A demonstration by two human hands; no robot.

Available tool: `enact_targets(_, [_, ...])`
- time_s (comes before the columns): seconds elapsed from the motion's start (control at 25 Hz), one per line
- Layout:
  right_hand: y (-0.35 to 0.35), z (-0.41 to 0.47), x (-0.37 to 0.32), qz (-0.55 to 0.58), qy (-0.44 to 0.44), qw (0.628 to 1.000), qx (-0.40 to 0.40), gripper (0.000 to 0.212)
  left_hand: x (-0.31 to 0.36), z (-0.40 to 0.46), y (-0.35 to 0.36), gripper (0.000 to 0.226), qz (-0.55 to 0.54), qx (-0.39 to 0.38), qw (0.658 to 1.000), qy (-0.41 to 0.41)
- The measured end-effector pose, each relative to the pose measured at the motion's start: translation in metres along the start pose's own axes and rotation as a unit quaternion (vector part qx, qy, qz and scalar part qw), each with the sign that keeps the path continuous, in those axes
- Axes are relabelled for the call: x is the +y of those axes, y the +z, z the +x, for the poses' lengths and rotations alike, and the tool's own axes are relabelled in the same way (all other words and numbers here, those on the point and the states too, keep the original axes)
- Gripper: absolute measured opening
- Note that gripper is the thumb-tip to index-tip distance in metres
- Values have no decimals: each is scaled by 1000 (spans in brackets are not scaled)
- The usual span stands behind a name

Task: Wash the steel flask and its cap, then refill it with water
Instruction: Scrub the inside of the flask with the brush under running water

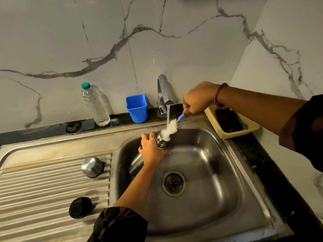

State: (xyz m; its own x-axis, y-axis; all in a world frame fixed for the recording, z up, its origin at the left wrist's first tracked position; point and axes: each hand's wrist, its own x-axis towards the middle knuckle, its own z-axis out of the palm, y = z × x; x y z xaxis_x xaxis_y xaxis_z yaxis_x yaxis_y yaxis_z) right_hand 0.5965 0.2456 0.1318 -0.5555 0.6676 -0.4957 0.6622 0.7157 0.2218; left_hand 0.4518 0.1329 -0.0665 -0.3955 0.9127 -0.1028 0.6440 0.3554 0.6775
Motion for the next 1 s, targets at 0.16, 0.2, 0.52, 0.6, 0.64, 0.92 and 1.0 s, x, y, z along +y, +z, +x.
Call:
enact_targets(0.16, [13, 18, -11, 122, 6, 991, -64, 34, 12, -1, 0, 79, -18, 15, 1000, 19])
enact_targets(0.2, [18, 22, -17, 131, 9, 989, -66, 34, 16, -1, 0, 78, -20, 14, 999, 31])
enact_targets(0.52, [32, 22, -29, 179, 15, 983, -29, 26, 22, 1, 3, 75, -10, -7, 999, 45])
enact_targets(0.6, [34, 18, -22, 222, -2, 975, -12, 19, 20, 0, 2, 76, -4, -17, 999, 46])
enact_targets(0.64, [36, 16, -17, 256, -9, 967, -6, 19, 19, -1, 2, 77, -1, -23, 999, 48])
enact_targets(0.92, [42, 16, 21, 654, 69, 752, 30, 38, 22, 1, 0, 76, -21, -18, 999, 35])
enact_targets(1.0, [50, 25, 22, 681, 75, 726, 57, 36, 22, 1, 0, 77, -18, -21, 999, 35])
